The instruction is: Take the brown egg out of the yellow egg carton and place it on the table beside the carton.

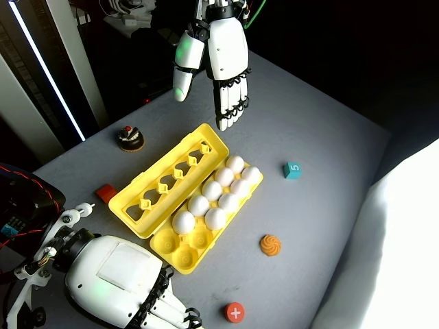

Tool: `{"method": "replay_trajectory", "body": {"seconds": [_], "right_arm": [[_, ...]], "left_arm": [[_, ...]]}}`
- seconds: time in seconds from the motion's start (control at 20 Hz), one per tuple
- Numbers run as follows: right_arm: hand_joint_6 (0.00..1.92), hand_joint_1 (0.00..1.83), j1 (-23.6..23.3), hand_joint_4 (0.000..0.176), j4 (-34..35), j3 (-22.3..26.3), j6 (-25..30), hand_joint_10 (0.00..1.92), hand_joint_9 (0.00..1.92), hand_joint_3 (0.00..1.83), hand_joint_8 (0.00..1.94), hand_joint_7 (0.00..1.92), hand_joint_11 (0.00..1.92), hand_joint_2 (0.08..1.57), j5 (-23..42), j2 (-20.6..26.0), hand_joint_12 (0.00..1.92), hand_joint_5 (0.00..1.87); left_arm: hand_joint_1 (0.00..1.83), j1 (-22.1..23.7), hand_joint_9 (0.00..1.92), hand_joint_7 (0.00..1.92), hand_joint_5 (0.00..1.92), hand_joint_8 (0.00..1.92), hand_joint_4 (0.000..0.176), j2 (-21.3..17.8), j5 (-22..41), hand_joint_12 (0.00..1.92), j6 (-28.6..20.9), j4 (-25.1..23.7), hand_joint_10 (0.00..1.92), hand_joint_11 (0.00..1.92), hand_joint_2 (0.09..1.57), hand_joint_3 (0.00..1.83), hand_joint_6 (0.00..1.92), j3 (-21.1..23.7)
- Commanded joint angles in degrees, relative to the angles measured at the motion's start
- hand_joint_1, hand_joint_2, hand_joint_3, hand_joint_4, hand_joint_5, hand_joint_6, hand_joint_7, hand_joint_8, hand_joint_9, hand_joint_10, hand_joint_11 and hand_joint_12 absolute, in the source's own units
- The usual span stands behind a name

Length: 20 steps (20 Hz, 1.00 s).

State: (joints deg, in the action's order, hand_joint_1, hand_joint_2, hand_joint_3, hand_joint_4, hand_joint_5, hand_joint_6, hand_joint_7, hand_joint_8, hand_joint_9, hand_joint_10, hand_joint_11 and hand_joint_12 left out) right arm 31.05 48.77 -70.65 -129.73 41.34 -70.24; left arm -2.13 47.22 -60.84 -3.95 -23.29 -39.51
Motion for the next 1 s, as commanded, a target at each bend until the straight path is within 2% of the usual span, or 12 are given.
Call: {"method": "replay_trajectory", "body": {"seconds": [0.0,0.05,0.15,0.45,0.5,0.55,0.6,0.65,0.8,0.85,0.9,0.95], "right_arm": [[0.05,0.8,-0.11,0.125,-2.56,-0.15,-0.4,0.0,0.0,0.0,0.0,0.27,0.0,0.89,5.58,0.39,0.0,1.04],[0.03,0.78,-0.11,0.129,-2.58,-0.15,-0.41,0.0,0.0,0.0,0.0,0.26,0.0,0.9,5.66,0.39,0.0,1.04],[0.01,0.76,-0.16,0.111,-2.72,-0.15,-0.41,0.0,0.0,0.0,0.0,0.22,0.0,0.89,6.0,0.38,0.0,1.03],[0.0,0.73,-0.71,0.116,-2.95,0.08,-0.82,0.0,0.0,0.0,0.0,0.2,0.0,0.89,6.54,0.96,0.0,1.0],[0.01,0.78,-1.0,0.086,-2.95,0.43,-0.98,0.0,0.0,0.0,0.01,0.22,0.0,0.85,6.56,1.43,0.0,1.03],[0.0,0.74,-1.32,0.112,-2.95,0.99,-1.04,0.0,0.0,0.0,0.01,0.22,0.0,0.85,6.59,2.11,0.0,1.01],[0.0,0.73,-1.67,0.103,-2.94,1.9,-1.19,0.0,0.0,0.0,0.01,0.23,0.0,0.84,6.59,3.06,0.0,1.0],[0.0,0.68,-1.87,0.108,-2.94,3.22,-1.7,0.0,0.0,0.0,0.0,0.18,0.0,0.85,6.59,4.3,0.0,0.96],[0.02,0.69,-2.39,0.099,-2.93,7.29,-2.19,0.0,0.0,0.0,0.0,0.12,0.0,0.82,6.59,8.09,0.0,0.99],[0.01,0.69,-2.69,0.09,-2.9,9.66,-2.19,0.0,0.0,0.0,0.01,0.14,0.0,0.82,6.6,10.1,0.0,0.99],[0.01,0.69,-3.0,0.089,-2.85,11.94,-2.19,0.0,0.0,0.0,0.0,0.11,0.0,0.82,6.59,11.9,0.0,0.98],[0.01,0.68,-3.24,0.101,-2.85,14.46,-2.8,0.0,0.0,0.0,0.0,0.09,0.0,0.82,6.47,13.8,0.0,0.98]], "left_arm": [[0.0,0.67,0.12,0.12,0.12,0.0,0.0,-0.12,2.04,0.26,-0.09,-1.81,0.0,0.0,1.21,0.0,0.0,-0.23],[0.0,0.67,0.11,0.11,0.11,0.0,0.0,-0.12,2.04,0.28,-0.09,-1.81,0.0,0.0,1.22,0.0,0.0,-0.24],[0.0,0.67,0.11,0.11,0.12,0.0,0.0,-0.12,2.04,0.28,-0.09,-1.81,0.0,0.0,1.21,0.0,0.0,-0.24],[0.0,0.67,0.12,0.12,0.12,0.0,0.0,-0.12,2.04,0.3,-0.09,-1.81,0.0,0.0,1.21,0.0,0.0,-0.25],[0.0,0.67,0.12,0.12,0.12,0.0,0.0,-0.12,2.04,0.28,-0.09,-1.81,0.0,0.0,1.21,0.0,0.0,-0.25],[0.0,0.67,0.1,0.11,0.12,0.0,0.0,-0.13,2.03,0.24,-0.09,-1.81,0.0,0.0,1.21,0.0,0.0,-0.25],[0.0,0.67,0.1,0.11,0.11,0.0,0.0,-0.13,2.03,0.24,-0.09,-1.81,0.0,0.0,1.21,0.0,0.0,-0.25],[0.0,0.67,0.1,0.1,0.1,0.0,0.0,-0.12,2.03,0.24,-0.09,-1.81,0.0,0.0,1.21,0.0,0.0,-0.25],[0.0,0.67,0.11,0.11,0.1,0.01,0.0,-0.11,2.03,0.23,-0.09,-1.81,0.0,0.0,1.22,0.0,0.01,-0.25],[0.0,0.67,0.12,0.12,0.12,0.01,0.0,-0.11,2.03,0.26,-0.09,-1.81,0.01,0.0,1.21,0.0,0.01,-0.26],[0.0,0.67,0.11,0.12,0.12,0.01,0.0,-0.11,2.03,0.27,-0.09,-1.81,0.0,0.0,1.21,0.0,0.01,-0.26],[0.0,0.67,0.12,0.13,0.13,0.01,0.0,-0.11,2.03,0.27,-0.09,-1.81,0.0,0.0,1.21,0.0,0.01,-0.26]]}}
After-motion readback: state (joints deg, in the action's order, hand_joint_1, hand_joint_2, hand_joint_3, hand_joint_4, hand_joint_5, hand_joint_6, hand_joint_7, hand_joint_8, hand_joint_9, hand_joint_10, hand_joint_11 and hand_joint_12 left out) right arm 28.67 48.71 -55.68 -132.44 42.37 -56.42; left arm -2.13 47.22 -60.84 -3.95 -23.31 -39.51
